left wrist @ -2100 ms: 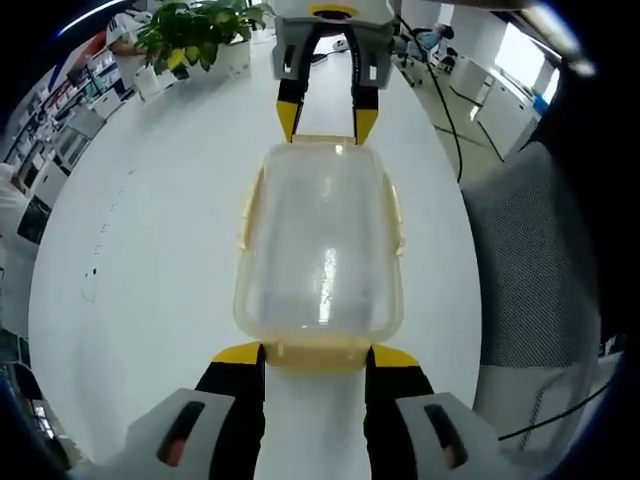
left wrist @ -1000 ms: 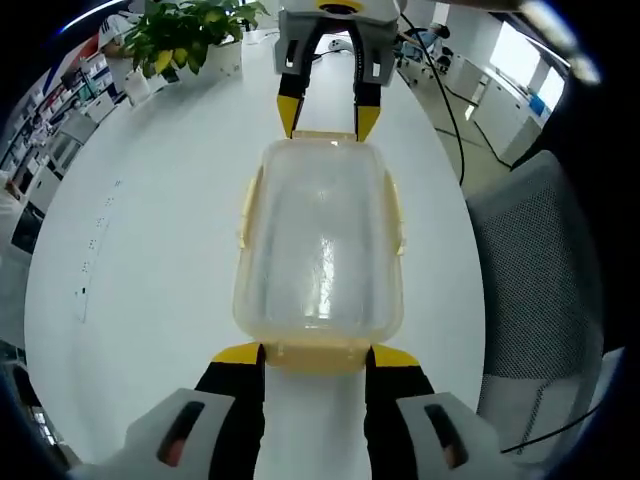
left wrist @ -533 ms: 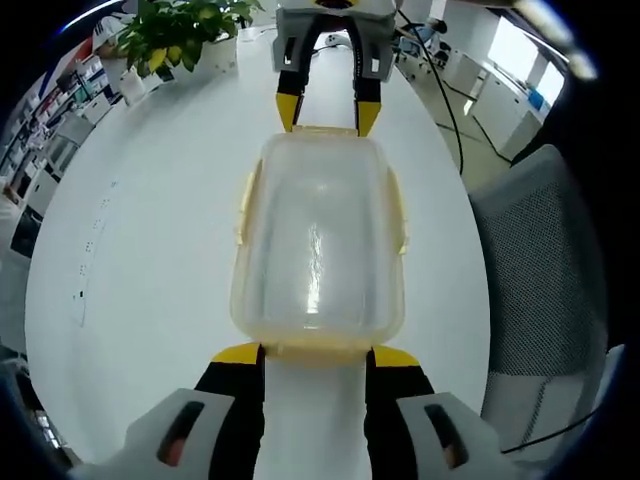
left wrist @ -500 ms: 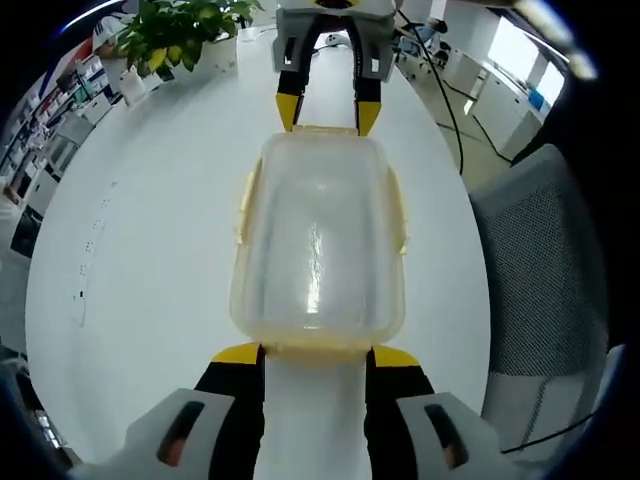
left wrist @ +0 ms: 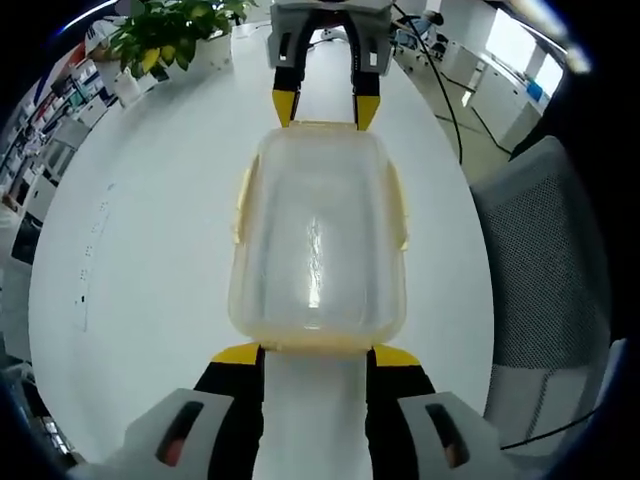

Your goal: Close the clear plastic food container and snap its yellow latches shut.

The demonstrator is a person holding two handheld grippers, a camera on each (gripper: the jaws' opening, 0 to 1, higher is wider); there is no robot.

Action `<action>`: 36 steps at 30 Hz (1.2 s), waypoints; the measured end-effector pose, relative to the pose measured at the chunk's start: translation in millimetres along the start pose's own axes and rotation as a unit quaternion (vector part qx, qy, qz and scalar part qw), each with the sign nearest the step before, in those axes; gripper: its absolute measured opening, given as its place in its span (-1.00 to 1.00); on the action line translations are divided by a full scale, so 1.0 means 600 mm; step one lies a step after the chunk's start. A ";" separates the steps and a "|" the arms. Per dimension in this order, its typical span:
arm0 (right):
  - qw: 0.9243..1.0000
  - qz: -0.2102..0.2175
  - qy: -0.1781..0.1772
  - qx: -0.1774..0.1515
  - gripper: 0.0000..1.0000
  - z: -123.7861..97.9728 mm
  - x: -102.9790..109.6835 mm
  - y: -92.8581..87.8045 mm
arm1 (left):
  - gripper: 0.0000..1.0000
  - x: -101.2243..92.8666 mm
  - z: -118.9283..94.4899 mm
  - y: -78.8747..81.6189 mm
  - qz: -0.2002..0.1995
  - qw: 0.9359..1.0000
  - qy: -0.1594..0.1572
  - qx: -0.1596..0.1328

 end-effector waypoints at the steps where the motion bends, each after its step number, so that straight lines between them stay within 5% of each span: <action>1: 1.000 0.001 0.001 -0.001 -0.25 0.000 0.000 0.000 | -0.32 0.001 0.000 0.000 0.002 1.000 0.001 0.001; 22: 1.000 0.014 -0.006 -0.011 -0.17 -0.002 0.000 -0.009 | -0.33 0.003 -0.001 -0.007 0.007 1.000 -0.001 0.007; 36: 0.996 0.078 0.010 -0.044 -0.21 -0.018 -0.001 -0.016 | -0.32 0.003 -0.007 -0.018 -0.029 1.000 -0.006 -0.011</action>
Point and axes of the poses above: the point that each gripper's makers call its tool centre point, and the gripper's own axes: z roughly forward along the fingers, x roughly to its left, y roughly out of its top, the point moved 6 cm from there along -z, roughly backward along the fingers, and after that the axes turned 8 degrees about x, right-handed, at the moved point
